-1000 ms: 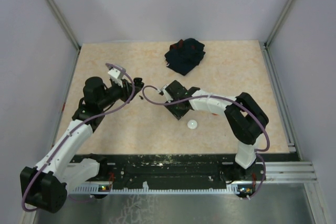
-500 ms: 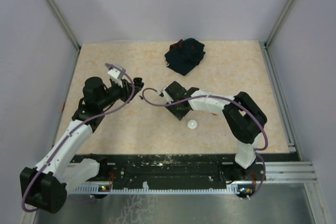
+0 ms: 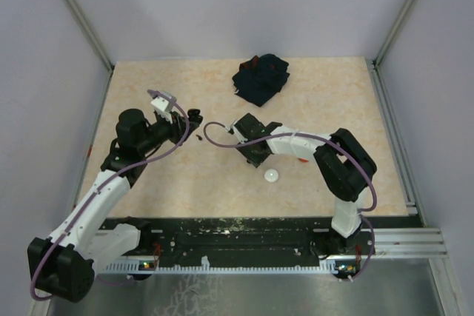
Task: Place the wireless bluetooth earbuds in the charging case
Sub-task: Adjust the earbud at the center of the board, then pick up the earbud from the center of the board.
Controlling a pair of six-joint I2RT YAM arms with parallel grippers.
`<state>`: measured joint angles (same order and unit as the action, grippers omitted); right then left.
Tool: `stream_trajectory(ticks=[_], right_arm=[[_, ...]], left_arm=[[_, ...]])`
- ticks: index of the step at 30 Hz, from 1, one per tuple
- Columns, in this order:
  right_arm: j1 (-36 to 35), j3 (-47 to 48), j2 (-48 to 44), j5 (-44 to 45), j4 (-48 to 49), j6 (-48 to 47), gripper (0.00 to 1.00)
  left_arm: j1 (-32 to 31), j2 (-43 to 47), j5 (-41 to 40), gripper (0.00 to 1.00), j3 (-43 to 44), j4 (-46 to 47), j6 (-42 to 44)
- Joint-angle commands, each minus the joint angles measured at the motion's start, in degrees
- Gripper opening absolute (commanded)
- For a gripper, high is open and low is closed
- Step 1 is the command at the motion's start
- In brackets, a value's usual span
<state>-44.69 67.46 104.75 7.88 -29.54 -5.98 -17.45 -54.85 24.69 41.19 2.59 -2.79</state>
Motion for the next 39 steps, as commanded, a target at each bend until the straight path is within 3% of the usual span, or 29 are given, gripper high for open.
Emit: stream_trajectory(ticks=[1,7,19,39], right_arm=[[1.2,0.8,-1.4,3.5,2.8,2.8,0.45],[2.1,0.4,-3.2,5.1,5.6,6.4,0.44],[-0.7,-3.1,-9.5,-1.9,8.8,7.0,0.39],[-4.0,-2.2,-2.4,-2.0,10.6,10.6,0.29]], left_arm=[[0.5,1.4,-0.2,0.0,-0.4,2.1,0.2],[0.6,1.4,-0.2,0.0,-0.4,2.0,0.2],[0.6,1.9,-0.6,0.0,-0.5,2.1,0.2],[0.6,2.4,-0.7,0.0,-0.8,2.5,0.1]])
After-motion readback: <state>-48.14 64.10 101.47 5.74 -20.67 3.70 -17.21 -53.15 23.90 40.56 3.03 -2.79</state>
